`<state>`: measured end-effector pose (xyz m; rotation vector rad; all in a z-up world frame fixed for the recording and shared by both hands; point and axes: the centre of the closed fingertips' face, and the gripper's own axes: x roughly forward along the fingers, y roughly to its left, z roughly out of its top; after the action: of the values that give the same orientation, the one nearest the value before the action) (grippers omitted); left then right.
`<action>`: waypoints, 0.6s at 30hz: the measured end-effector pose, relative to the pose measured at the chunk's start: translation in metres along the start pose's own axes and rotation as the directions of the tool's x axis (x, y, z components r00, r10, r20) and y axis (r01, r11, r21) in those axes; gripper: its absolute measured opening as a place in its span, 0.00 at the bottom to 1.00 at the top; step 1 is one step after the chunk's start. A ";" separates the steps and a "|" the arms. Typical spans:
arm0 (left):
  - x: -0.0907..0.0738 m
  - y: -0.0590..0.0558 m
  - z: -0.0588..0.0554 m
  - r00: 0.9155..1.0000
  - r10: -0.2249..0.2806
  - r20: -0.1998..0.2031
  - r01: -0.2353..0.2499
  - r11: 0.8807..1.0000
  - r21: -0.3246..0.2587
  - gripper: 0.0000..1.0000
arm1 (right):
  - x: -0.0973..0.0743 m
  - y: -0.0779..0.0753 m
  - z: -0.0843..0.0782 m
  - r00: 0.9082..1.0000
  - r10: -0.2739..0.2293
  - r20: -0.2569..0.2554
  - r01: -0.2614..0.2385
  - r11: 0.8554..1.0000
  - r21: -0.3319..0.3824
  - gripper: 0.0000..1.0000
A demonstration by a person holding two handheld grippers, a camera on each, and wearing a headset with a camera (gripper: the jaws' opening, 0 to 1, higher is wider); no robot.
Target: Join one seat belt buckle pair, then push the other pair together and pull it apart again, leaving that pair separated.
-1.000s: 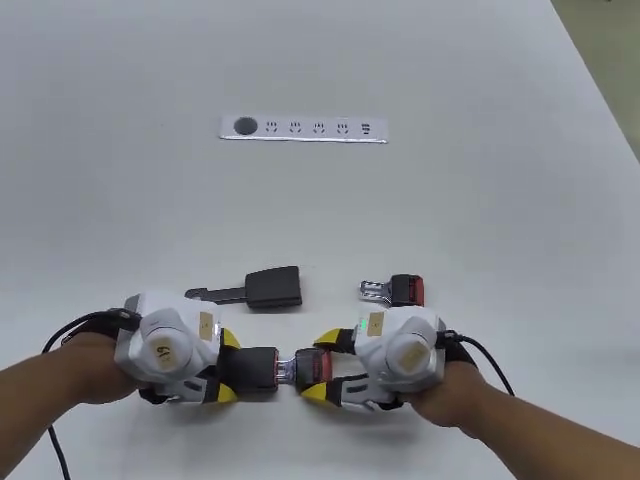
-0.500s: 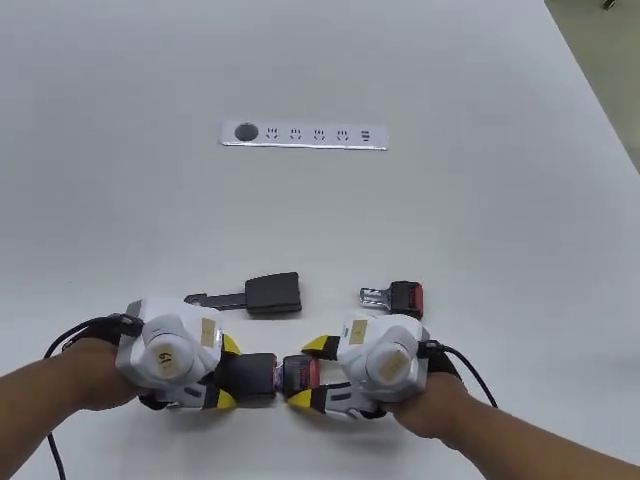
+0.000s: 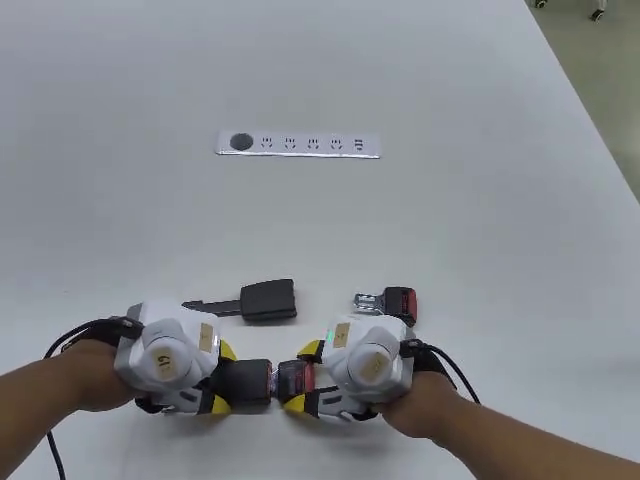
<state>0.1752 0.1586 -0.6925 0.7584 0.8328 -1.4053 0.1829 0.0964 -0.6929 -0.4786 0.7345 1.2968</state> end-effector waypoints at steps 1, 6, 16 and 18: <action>0.000 0.000 -0.001 1.000 0.001 0.001 -0.001 1.000 0.000 0.32 | -0.001 0.001 0.000 1.000 0.001 0.001 -0.001 1.000 -0.001 0.34; -0.001 0.001 -0.001 1.000 0.002 0.026 -0.001 1.000 -0.003 0.32 | -0.004 0.001 0.001 1.000 0.005 0.022 -0.005 1.000 0.001 0.34; -0.003 0.002 -0.001 0.994 0.004 0.106 -0.004 1.000 0.002 0.32 | -0.005 0.000 0.000 0.998 0.029 0.056 -0.028 0.999 -0.023 0.32; -0.003 0.003 0.000 0.994 0.003 0.113 -0.003 1.000 0.001 0.31 | -0.006 0.001 0.000 0.997 0.041 0.071 -0.040 0.999 -0.023 0.32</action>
<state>0.1782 0.1601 -0.6899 0.6739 0.7425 -1.4323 0.1818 0.0925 -0.6881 -0.4340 0.6742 1.3542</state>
